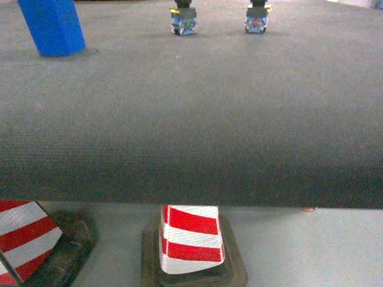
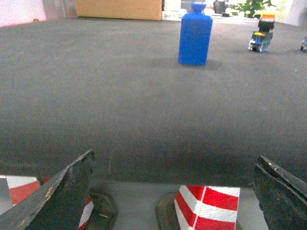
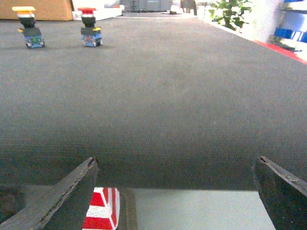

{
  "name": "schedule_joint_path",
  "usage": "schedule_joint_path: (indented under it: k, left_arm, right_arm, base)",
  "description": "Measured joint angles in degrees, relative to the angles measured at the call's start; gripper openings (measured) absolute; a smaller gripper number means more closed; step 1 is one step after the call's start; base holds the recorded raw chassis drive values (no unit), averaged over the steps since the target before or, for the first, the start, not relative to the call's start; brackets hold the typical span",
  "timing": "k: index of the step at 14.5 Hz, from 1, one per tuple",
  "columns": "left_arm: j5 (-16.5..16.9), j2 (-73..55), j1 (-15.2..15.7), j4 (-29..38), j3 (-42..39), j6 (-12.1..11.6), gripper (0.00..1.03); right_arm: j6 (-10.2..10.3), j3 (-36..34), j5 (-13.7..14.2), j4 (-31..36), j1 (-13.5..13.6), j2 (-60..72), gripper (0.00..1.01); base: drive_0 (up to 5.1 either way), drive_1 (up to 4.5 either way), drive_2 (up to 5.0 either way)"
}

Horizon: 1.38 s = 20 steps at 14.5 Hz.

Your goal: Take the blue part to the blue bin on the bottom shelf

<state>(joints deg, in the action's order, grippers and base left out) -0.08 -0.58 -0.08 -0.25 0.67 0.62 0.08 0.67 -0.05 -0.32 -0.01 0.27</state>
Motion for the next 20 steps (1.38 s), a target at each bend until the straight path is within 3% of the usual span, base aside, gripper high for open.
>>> schedule_joint_path:
  k: [17,18,19,20]
  left_arm:
    - [0.02,0.0,0.0,0.02,0.0,-0.02,0.98]
    - [-5.14,-2.93,-2.38,-8.55,2.82,2.69,0.98]
    - [-14.19,-14.23,-9.05,-12.52,7.5,6.78,0.98]
    - [-21.57,-26.86,-16.22,-3.19,11.3,7.04,0.98]
  right_arm:
    - [0.09,0.0,0.07,0.04,0.0,0.0,0.98]
    - [0.07,0.0,0.04,-0.02,0.0,0.0,0.98]
    - [0.02,0.0,0.02,0.0,0.0,0.0,0.98]
    - [0.07,0.0,0.0,0.09,0.0,0.0,0.98]
  base:
    - [0.0,0.0,0.0]
    - [0.0,0.0,0.0]
    - [0.0,0.0,0.0]
    - [0.0,0.0,0.0]
